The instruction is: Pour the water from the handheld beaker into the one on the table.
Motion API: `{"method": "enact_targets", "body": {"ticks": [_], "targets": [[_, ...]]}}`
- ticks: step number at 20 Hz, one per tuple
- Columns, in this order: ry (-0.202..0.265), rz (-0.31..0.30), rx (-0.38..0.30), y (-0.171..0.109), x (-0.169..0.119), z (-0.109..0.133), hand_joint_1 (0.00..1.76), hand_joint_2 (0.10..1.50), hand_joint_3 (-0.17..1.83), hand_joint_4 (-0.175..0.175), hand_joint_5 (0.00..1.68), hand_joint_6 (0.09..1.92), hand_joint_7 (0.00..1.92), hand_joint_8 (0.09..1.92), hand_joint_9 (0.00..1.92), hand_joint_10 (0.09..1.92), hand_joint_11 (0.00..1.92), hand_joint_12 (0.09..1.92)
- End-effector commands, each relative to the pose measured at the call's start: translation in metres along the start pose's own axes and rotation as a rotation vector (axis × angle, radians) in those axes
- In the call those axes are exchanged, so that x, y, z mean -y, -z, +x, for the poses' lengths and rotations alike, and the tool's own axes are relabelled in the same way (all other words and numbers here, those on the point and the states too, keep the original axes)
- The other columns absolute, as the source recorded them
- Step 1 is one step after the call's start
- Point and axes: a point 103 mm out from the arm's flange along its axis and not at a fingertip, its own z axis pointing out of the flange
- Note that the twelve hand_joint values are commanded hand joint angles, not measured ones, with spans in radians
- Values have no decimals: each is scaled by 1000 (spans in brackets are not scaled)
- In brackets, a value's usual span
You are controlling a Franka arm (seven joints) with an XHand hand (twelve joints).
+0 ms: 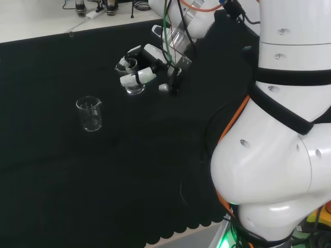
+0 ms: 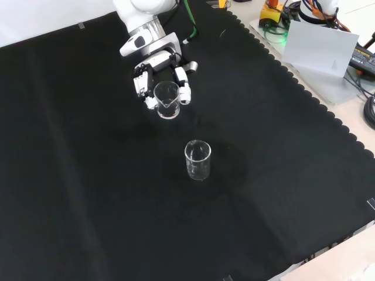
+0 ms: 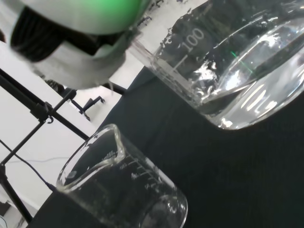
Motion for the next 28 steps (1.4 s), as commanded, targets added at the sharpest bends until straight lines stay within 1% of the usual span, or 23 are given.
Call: {"method": "enact_targets", "body": {"ticks": [1,6,9,11,13,16,20,22,26,28], "targets": [[10,29,38,2,10,8,1161,619,746,28,1253,751,1662,392,1497,510,1256,789],[27,70,82,-3,12,22,1158,616,757,36,1247,768,1649,434,1481,551,1256,791],[39,95,120,-8,11,31,1158,615,759,36,1246,770,1648,441,1482,558,1256,791],[41,114,141,-12,9,37,1158,614,762,36,1246,773,1646,447,1483,564,1256,791],[45,140,182,-15,8,40,1158,607,780,31,1243,787,1637,472,1475,585,1257,791],[44,174,220,-20,5,44,1158,602,797,23,1234,811,1623,511,1465,617,1257,792],[34,211,270,-23,-1,50,1158,591,822,23,1229,833,1605,563,1453,657,1260,794],[22,247,307,-26,-6,52,1158,591,824,22,1228,835,1604,568,1452,661,1260,794],[-3,274,355,-31,-15,56,1157,589,832,21,1225,846,1598,586,1449,674,1262,794],[-3,281,383,-32,-19,57,1157,586,841,20,1221,857,1591,607,1445,689,1265,794]]}}
